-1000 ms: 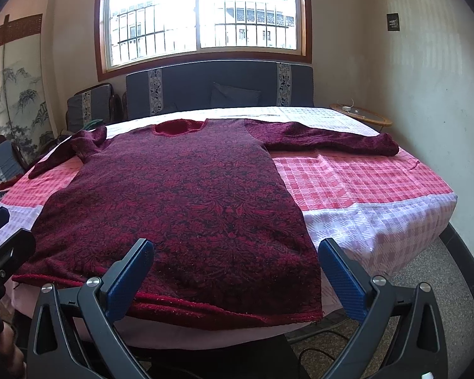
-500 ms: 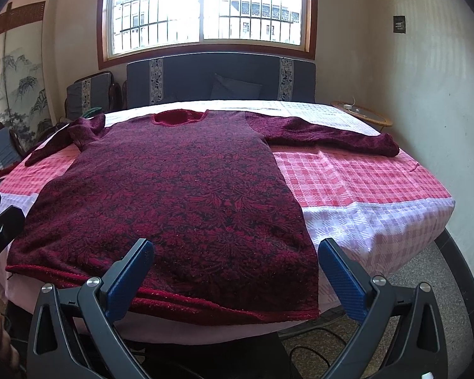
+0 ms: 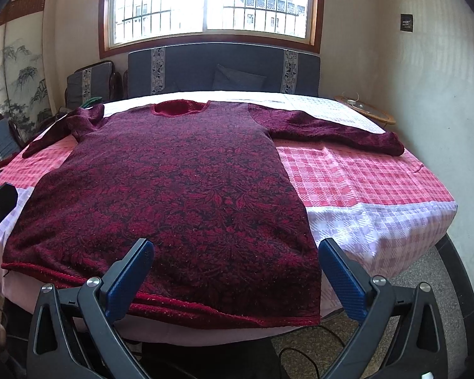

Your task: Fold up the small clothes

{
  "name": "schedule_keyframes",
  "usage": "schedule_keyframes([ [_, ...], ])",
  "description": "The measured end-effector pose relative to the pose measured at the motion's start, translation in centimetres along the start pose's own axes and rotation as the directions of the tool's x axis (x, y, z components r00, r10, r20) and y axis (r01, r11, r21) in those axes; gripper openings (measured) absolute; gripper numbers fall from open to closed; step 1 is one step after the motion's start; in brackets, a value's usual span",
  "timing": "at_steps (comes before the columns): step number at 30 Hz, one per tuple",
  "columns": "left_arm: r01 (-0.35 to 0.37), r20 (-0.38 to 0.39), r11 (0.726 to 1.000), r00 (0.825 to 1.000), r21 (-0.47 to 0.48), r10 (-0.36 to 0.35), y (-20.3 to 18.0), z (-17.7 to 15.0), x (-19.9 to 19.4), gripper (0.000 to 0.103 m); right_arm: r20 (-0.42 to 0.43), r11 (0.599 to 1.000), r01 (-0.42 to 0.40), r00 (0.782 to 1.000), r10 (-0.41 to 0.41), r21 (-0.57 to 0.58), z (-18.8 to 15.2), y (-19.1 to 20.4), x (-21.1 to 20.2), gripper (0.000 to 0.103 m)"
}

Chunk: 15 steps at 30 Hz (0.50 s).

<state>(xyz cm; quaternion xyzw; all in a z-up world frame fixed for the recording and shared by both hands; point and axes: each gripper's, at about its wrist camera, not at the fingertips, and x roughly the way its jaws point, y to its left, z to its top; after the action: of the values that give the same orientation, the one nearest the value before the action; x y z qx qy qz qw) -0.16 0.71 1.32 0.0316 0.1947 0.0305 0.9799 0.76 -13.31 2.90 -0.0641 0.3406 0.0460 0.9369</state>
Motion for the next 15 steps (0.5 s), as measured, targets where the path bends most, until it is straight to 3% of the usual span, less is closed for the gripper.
schedule_keyframes([
  [15,-0.041,-0.005,0.999,0.999,0.015,0.041,0.9,3.6,3.6,0.103,-0.046,0.999,-0.012,0.999,0.010,-0.045,3.7,0.0,2.9,0.099],
])
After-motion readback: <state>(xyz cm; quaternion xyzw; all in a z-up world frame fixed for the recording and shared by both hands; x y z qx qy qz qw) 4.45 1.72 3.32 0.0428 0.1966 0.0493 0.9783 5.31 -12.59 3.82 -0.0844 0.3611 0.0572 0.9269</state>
